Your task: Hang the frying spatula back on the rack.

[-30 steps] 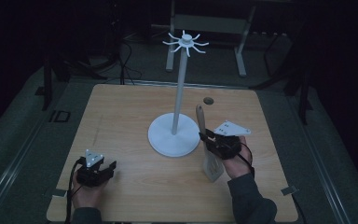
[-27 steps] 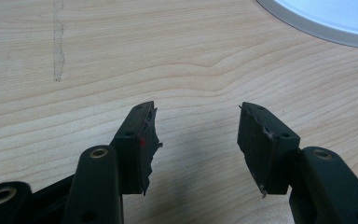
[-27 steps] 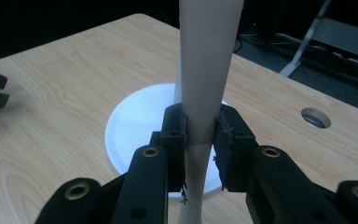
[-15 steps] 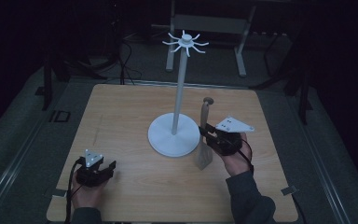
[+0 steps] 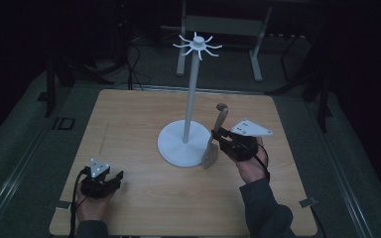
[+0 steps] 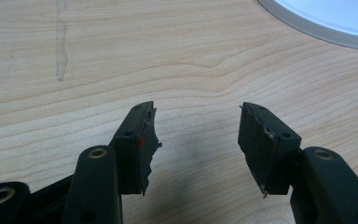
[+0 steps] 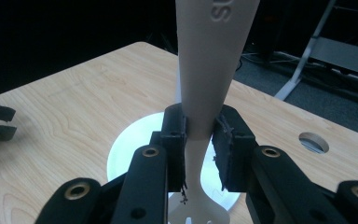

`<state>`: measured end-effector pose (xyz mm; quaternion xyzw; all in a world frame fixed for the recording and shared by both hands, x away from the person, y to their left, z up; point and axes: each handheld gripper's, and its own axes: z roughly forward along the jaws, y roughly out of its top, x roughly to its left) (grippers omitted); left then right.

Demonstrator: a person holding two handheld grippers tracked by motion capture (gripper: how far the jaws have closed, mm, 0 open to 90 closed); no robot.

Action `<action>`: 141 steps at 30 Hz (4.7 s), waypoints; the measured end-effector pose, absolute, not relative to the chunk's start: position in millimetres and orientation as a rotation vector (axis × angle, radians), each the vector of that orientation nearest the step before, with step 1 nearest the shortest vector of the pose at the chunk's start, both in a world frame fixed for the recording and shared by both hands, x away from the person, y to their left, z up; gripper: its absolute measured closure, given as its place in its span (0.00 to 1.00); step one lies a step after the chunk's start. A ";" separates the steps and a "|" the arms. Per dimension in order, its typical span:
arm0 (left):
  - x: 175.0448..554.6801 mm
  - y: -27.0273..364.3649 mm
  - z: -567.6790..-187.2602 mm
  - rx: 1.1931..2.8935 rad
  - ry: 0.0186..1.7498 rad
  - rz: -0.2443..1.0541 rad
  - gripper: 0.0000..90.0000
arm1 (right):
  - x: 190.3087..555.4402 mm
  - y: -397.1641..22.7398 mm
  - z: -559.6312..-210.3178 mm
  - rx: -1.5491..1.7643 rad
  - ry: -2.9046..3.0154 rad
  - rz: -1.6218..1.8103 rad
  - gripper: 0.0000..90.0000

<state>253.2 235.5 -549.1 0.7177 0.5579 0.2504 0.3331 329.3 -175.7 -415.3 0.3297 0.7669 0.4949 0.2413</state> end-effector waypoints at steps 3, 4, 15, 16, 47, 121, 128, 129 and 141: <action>253.2 235.5 -549.0 1.874 1.458 0.654 0.52 | 330.9 -175.7 -411.7 0.895 2.092 1.364 0.83; 253.2 235.5 -549.1 1.874 1.458 0.654 0.52 | 331.3 -175.9 -410.7 0.895 2.091 1.367 0.83; 253.3 235.5 -549.2 1.873 1.459 0.654 0.51 | 336.7 -180.2 -398.1 0.889 2.069 1.407 0.83; 253.3 235.5 -549.2 1.873 1.459 0.654 0.51 | 337.4 -180.3 -396.2 0.890 2.067 1.413 0.83; 253.4 235.8 -549.1 1.873 1.458 0.655 0.51 | 346.7 -178.0 -366.7 0.870 2.037 1.478 0.83; 253.3 235.8 -549.2 1.871 1.457 0.656 0.51 | 375.5 -167.9 -321.7 0.813 2.048 1.443 0.83; 253.0 236.5 -548.9 1.868 1.456 0.656 0.51 | 380.1 -163.1 -319.3 0.811 2.058 1.435 0.83; 253.0 236.5 -548.8 1.869 1.456 0.657 0.51 | 380.8 -162.5 -319.0 0.809 2.060 1.435 0.83; 252.8 237.0 -548.5 1.865 1.458 0.656 0.51 | 388.2 -156.5 -314.2 0.824 2.071 1.446 0.83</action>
